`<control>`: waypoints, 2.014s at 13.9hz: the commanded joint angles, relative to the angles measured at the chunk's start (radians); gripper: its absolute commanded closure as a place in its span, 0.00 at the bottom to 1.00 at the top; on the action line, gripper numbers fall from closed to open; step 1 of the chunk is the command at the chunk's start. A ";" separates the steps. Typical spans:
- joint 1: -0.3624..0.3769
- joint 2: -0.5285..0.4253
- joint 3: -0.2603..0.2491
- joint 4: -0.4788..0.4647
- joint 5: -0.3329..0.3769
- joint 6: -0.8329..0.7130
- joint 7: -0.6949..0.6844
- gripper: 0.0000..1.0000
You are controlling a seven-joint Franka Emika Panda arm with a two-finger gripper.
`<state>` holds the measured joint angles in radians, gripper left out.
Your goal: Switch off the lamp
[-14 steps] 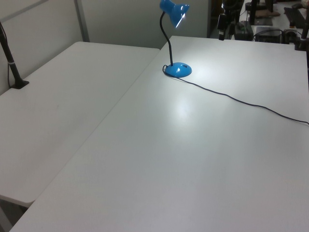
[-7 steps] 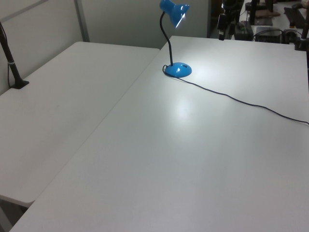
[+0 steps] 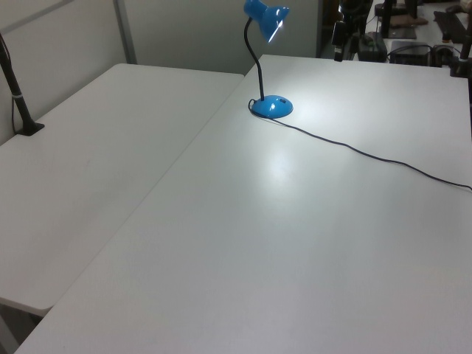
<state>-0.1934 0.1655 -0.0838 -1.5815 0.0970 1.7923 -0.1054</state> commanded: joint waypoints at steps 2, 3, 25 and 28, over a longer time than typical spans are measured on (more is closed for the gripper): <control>0.008 -0.021 -0.007 -0.011 -0.016 -0.005 0.010 0.00; 0.008 -0.021 -0.005 -0.012 -0.016 -0.005 0.010 0.00; 0.008 -0.018 -0.008 -0.011 -0.017 -0.001 0.006 0.00; 0.012 -0.006 -0.005 -0.011 -0.034 0.063 0.003 0.00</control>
<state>-0.1935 0.1657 -0.0854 -1.5809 0.0946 1.7923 -0.1054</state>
